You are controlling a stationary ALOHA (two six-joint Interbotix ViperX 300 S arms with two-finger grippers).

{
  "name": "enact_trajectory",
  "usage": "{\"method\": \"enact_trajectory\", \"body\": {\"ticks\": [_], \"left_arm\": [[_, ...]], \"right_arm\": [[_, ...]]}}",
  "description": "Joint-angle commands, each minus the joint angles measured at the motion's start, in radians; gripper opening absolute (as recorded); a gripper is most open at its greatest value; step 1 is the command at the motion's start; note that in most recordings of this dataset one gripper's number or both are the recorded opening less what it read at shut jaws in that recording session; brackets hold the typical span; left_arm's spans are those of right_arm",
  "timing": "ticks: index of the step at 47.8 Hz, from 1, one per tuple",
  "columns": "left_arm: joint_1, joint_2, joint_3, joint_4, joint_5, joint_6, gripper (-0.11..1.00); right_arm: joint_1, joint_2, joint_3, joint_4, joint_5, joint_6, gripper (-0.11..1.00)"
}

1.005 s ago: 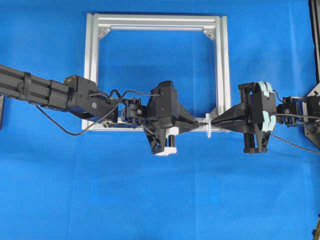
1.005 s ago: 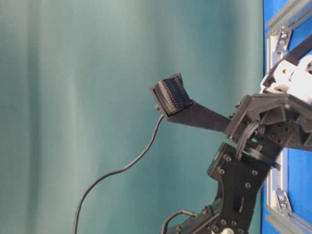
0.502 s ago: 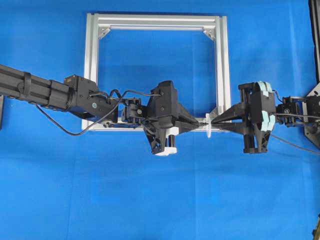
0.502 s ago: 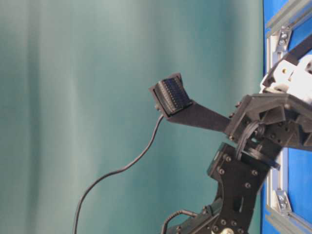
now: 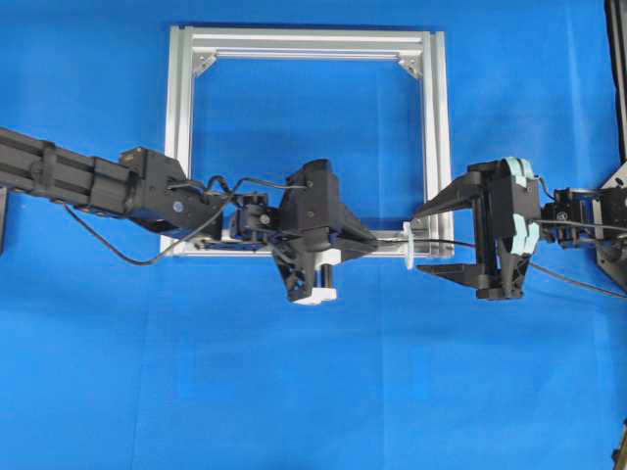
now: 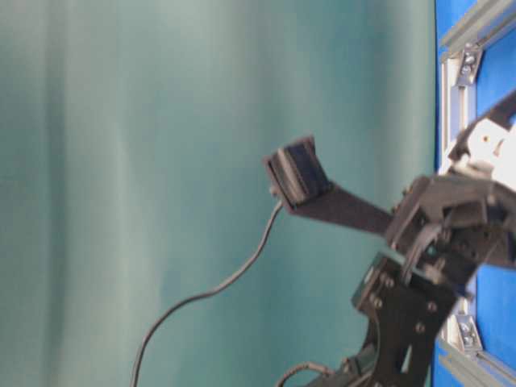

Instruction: Insert the wire through the string loop located on the right side.

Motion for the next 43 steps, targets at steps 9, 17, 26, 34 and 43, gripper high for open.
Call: {"method": "enact_trajectory", "body": {"ticks": [9,17,26,34,43], "left_arm": [[-0.021,-0.141,0.144,0.003,-0.069,0.003,0.08],[-0.031,-0.273,0.322,0.003,-0.114,-0.006,0.08],[-0.034,-0.376,0.506,0.002,-0.144,-0.020,0.08],[-0.034,-0.457,0.661,0.002,-0.150,-0.048,0.08],[-0.035,-0.584,0.825,0.003,-0.190,-0.057,0.08]], "right_arm": [[0.002,-0.005,-0.011,0.002,-0.006,-0.002,0.92],[0.002,-0.005,-0.011,0.002,-0.006,-0.002,0.92],[0.002,-0.005,-0.014,0.002,-0.006,-0.002,0.92],[0.002,-0.005,-0.014,0.002,-0.009,-0.002,0.92],[0.002,-0.005,-0.014,0.002,-0.009,-0.002,0.92]]}}
